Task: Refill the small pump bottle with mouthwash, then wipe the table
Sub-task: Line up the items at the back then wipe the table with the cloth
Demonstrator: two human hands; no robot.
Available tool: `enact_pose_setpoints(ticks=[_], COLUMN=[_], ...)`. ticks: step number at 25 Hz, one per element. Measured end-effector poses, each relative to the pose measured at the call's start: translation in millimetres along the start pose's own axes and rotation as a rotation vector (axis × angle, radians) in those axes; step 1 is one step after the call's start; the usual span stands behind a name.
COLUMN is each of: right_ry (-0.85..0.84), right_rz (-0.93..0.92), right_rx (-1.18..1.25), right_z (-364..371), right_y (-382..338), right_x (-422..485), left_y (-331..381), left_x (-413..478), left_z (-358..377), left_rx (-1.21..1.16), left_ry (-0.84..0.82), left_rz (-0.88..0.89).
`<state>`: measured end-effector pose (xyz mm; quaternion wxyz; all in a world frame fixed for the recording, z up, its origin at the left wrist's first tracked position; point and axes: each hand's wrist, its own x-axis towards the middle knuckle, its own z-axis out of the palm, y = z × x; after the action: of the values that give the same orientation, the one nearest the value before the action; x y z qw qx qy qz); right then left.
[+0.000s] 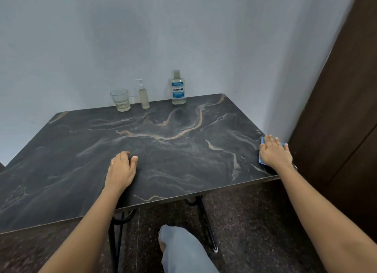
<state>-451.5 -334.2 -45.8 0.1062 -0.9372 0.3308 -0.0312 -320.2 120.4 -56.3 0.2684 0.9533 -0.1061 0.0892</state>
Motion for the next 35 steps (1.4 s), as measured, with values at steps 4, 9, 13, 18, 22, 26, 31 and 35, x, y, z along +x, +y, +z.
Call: enact_pose_setpoints(ticks=[4, 9, 13, 18, 22, 26, 31, 35], right_ry=[0.004, 0.0, -0.015, -0.046, -0.036, -0.046, -0.067, -0.104], right_rz=[0.032, 0.008, -0.057, -0.129, -0.199, -0.336, -0.492, -0.573], right_rx=[0.002, -0.008, -0.01, -0.005, -0.014, 0.0, 0.019, 0.032], right_z=[3, 11, 18, 36, 54, 73, 102, 120], right_y=[-7, -38, -75, -155, -219, -305, -414, -489], right_x=[28, 67, 95, 119, 123, 110, 80, 55], left_y=[-12, -29, -34, -40, -55, -95, -152, -198], left_x=[22, 58, 67, 70, 76, 89, 95, 90], left_z=[-2, -4, 0, 6, -1, -20, -51, -78], left_rx=[0.01, 0.026, 0.027, 0.041, 0.001, 0.019, 0.042, 0.063], left_ry=[0.007, 0.028, 0.09, 0.097, 0.094, 0.094, 0.158, 0.19], left_rz=[-0.032, -0.077, -0.099, -0.089, -0.069, -0.088, -0.196, -0.263])
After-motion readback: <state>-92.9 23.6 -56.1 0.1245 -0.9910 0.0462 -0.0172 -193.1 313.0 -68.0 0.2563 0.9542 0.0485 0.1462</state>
